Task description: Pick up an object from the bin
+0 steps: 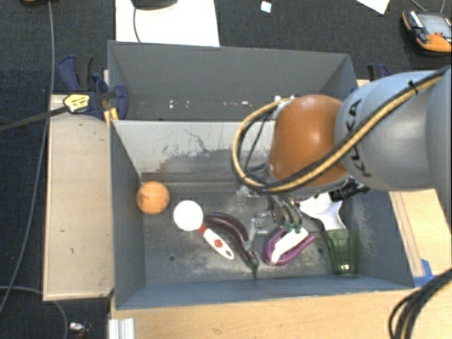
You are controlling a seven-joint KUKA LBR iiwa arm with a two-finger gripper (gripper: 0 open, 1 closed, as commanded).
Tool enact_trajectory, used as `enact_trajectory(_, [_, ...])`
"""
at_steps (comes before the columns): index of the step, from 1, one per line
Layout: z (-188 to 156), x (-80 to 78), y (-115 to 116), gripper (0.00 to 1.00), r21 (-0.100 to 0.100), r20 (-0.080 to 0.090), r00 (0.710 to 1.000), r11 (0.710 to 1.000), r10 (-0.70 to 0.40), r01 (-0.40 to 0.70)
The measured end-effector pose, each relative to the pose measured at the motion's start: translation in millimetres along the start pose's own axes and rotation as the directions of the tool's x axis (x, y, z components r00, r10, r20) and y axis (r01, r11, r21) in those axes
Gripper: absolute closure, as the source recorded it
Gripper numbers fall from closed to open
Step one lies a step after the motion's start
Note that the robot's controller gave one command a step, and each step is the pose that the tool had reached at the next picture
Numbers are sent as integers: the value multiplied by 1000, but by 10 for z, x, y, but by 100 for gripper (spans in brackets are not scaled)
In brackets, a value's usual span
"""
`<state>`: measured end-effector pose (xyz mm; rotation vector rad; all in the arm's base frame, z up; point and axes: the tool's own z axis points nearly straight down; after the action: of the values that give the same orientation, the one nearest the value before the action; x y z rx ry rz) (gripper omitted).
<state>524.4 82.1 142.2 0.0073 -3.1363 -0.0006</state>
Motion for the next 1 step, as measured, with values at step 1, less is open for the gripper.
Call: enact_trajectory(1, [-36, -20, -4, 0, -1, 7, 1000, 1000, 4, -4])
